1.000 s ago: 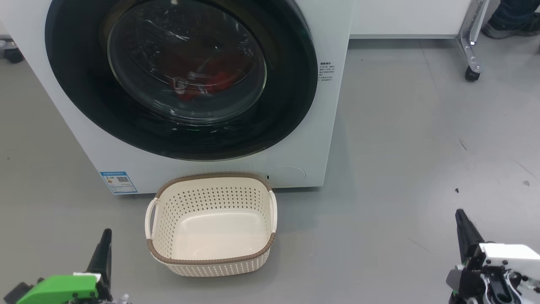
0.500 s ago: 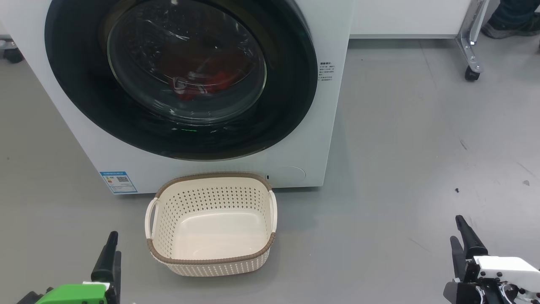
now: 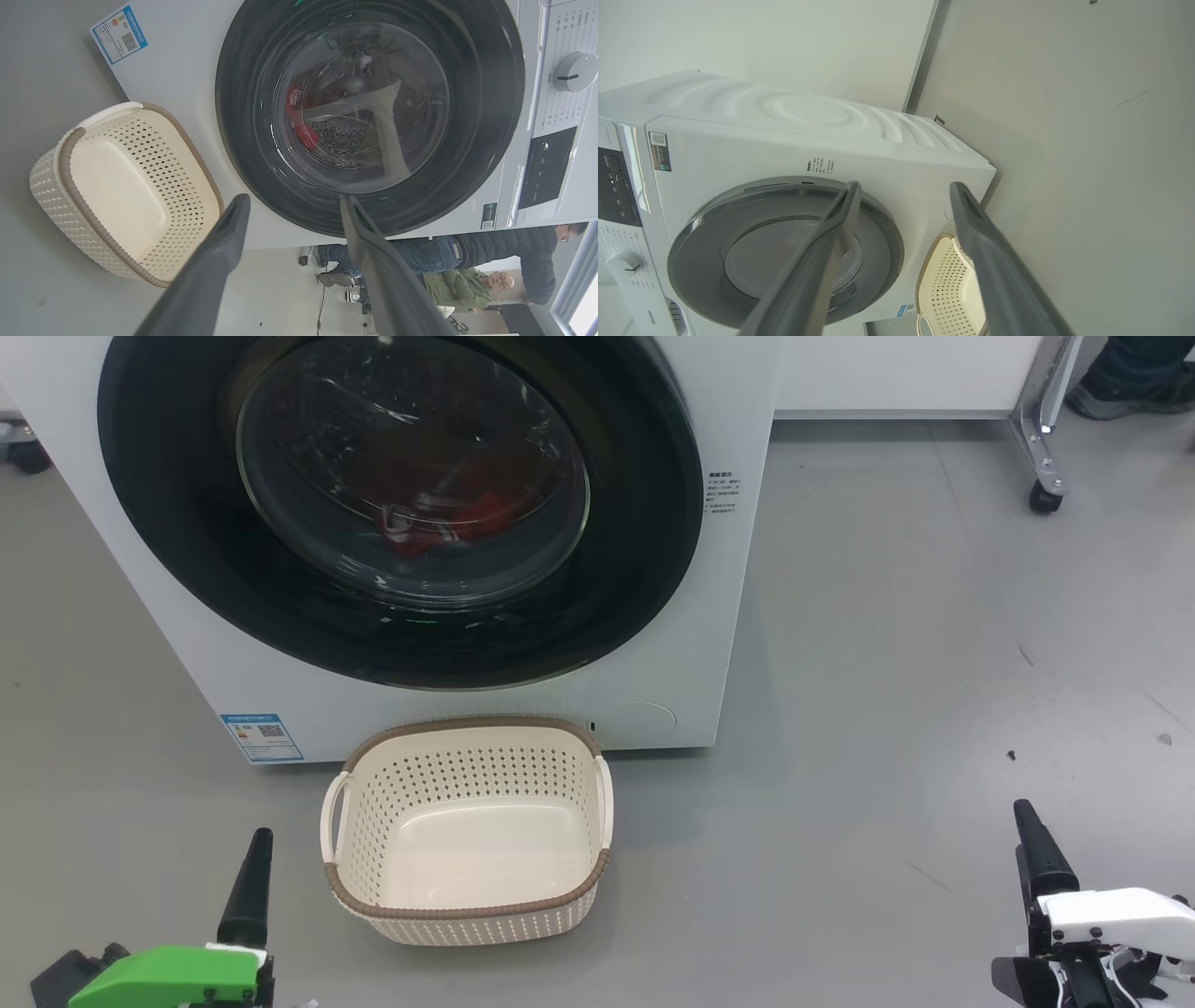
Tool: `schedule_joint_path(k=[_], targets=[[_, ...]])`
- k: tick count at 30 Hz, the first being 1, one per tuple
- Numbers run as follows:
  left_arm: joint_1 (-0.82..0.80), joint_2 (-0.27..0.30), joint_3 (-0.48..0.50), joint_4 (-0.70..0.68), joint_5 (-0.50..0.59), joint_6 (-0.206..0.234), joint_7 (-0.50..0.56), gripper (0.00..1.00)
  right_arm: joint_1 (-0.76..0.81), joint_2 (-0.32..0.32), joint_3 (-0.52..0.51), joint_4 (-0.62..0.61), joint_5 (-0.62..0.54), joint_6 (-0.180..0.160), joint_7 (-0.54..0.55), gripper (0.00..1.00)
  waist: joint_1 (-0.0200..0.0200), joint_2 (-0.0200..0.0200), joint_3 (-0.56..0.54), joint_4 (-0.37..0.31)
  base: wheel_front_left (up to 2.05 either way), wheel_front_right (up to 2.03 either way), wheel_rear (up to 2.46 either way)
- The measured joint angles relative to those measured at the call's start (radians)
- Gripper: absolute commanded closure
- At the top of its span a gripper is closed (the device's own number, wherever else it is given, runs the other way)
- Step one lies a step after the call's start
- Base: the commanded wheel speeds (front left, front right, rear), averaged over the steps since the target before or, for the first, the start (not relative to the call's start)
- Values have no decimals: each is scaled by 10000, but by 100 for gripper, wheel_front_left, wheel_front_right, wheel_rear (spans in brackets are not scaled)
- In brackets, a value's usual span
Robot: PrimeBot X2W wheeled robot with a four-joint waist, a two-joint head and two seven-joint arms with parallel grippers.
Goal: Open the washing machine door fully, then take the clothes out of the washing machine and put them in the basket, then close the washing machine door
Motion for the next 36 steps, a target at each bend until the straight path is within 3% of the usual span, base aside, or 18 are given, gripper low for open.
schedule_joint_path(k=[12, 36], targets=[[-176, 491, -612, -253, 2282, 17, -518, 0, -141, -512, 658, -134, -2153, -96, -523, 0, 0, 0, 14, 3, 0, 0, 0], [-244, 830, -2098, -581, 6577, 968, -1266, 0, -221, -1037, 2261, -144, -6241, -629, -1308, 0, 0, 0, -65, -6, 0, 0, 0]])
